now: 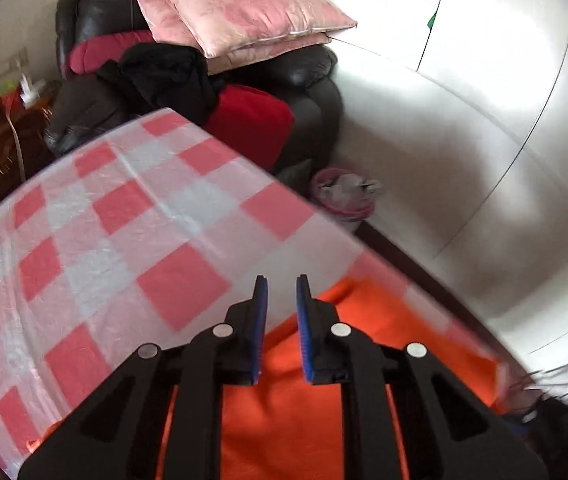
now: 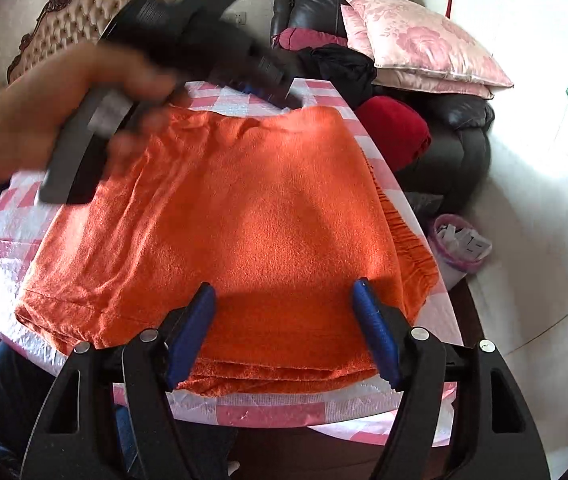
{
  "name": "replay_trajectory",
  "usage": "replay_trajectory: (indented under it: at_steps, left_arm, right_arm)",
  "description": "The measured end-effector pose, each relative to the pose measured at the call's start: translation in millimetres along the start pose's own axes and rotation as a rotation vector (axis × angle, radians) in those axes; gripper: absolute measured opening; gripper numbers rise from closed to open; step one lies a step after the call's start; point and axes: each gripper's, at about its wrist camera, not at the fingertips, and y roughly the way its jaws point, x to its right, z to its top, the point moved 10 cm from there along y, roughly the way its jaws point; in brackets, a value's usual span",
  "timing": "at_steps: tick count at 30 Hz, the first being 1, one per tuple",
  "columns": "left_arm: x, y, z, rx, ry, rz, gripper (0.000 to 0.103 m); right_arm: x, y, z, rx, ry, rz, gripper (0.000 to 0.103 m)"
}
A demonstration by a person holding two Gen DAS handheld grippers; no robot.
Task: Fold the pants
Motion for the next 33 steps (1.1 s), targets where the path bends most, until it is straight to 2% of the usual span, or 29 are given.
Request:
replay_trajectory:
  at_steps: [3,4,5,6,7,8,9,11,13,15,17,18,20,21,22,23,25,27,30,33]
  left_arm:
    - [29.9,6.5,-12.7,-0.076,0.073,-0.111,0.012]
    - [33.9,15.2,-17.0,-0.094,0.083,-0.123,0.013]
    - [23.6,25.0,-13.5,-0.093,0.082,-0.047,0.018]
    - [-0.6,34.9,-7.5,-0.084,0.044,0.093,0.017]
    - [-12.2,34.6,-1.6,-0.064,-0.003,0.14,0.015]
    - [-21.4,26.5,6.5,-0.017,-0.052,0.15,0.015]
    - [-23.7,7.3,15.3,0.06,-0.086,0.138,0.015]
    - [-18.8,-29.7,19.5,0.164,-0.11,0.095,0.02]
    - [-6.4,-58.8,7.5,0.204,-0.1,0.054,0.033]
    - [8.5,-64.8,-13.1,0.181,-0.064,0.017,0.033]
    - [25.5,-47.3,-43.5,0.077,-0.026,-0.073,0.033]
    - [28.4,-39.7,-52.3,0.039,-0.012,-0.079,0.033]
    - [20.0,-12.0,-60.2,-0.031,0.0,-0.011,0.032]
    - [11.9,-3.0,-53.8,-0.036,-0.026,0.009,0.029]
    - [6.1,-1.0,-46.2,-0.014,-0.05,0.025,0.028]
    - [-6.4,-1.0,-33.2,0.014,-0.08,0.084,0.028]
    - [-28.0,-0.2,-20.1,0.023,-0.143,0.15,0.028]
    - [-29.5,-15.0,-13.1,0.056,-0.182,0.106,0.027]
    - [-20.2,-42.9,-23.9,0.106,-0.165,0.091,0.027]
    - [-13.2,-76.3,-72.4,0.132,-0.206,0.068,0.027]
  right_arm:
    - [0.2,-0.6,-0.2,-0.009,0.008,0.016,0.069]
    - [0.3,-0.9,-0.3,-0.012,0.016,0.021,0.069]
    - [0.2,-0.6,-0.2,-0.014,0.02,0.023,0.069]
    - [1.4,0.5,0.8,-0.016,0.019,0.023,0.07]
    - [0.3,0.7,0.8,-0.02,0.015,0.021,0.071]
    - [1.6,2.6,2.4,-0.031,0.011,0.018,0.071]
    - [3.4,3.7,3.7,-0.038,0.012,0.017,0.071]
    - [4.6,3.9,4.9,-0.054,0.037,0.026,0.072]
    - [4.8,4.4,6.6,-0.058,0.059,0.037,0.075]
    - [3.9,6.1,8.3,-0.067,0.066,0.034,0.077]
    - [0.8,8.0,8.4,-0.074,0.056,0.022,0.081]
    - [0.0,8.8,8.3,-0.075,0.05,0.014,0.081]
    - [-2.3,9.4,7.6,-0.079,0.037,-0.005,0.082]
    - [-2.4,8.9,6.7,-0.08,0.039,-0.005,0.082]
    - [-2.4,8.6,6.1,-0.082,0.045,-0.002,0.082]
    - [-2.1,7.9,5.3,-0.084,0.052,0.002,0.082]
    - [-2.4,7.2,4.2,-0.088,0.049,0.002,0.082]
    - [-2.4,6.4,3.4,-0.092,0.049,0.002,0.082]
    - [-2.7,4.7,3.5,-0.104,0.057,0.011,0.082]
    - [-0.3,0.1,10.8,-0.119,0.074,0.028,0.08]
